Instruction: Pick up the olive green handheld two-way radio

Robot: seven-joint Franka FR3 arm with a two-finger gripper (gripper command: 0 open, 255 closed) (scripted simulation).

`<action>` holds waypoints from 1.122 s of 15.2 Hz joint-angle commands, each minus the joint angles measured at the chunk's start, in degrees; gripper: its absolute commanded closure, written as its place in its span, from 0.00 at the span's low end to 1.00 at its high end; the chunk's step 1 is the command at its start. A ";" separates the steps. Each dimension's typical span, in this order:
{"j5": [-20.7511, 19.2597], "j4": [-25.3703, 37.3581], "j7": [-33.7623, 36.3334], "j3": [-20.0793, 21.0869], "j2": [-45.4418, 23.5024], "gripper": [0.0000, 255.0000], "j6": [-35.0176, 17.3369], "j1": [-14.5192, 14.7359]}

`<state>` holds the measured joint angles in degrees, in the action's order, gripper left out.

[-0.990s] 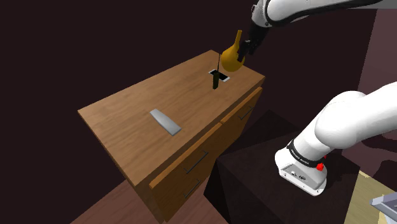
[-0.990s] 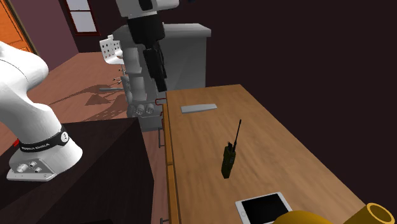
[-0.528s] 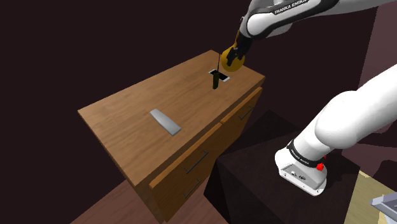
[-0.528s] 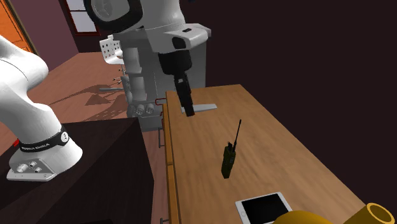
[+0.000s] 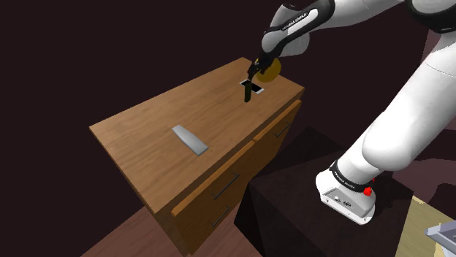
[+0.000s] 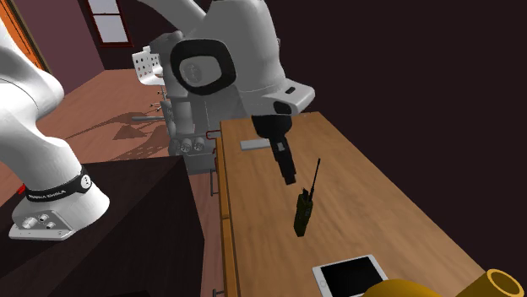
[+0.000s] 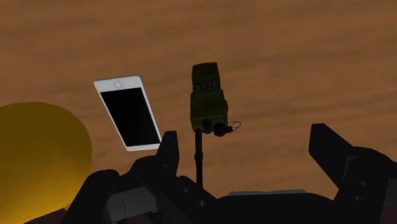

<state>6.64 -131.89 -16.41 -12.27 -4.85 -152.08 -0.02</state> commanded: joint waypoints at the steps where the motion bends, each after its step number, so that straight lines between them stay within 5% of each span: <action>1: 3.21 2.74 -2.46 0.36 -4.21 0.00 -2.21 -0.59; 4: 7.81 7.81 -5.89 1.95 -11.04 0.00 -4.92 -2.29; 14: 11.07 7.99 -8.70 4.30 -16.06 0.00 -9.78 -4.06; 15: 11.02 7.95 -8.62 4.26 -16.00 1.00 -9.76 -3.99; 17: 11.03 7.89 -8.64 4.27 -15.96 1.00 -9.78 -4.01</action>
<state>17.66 -123.97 -25.05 -8.03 -20.75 -161.88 -4.03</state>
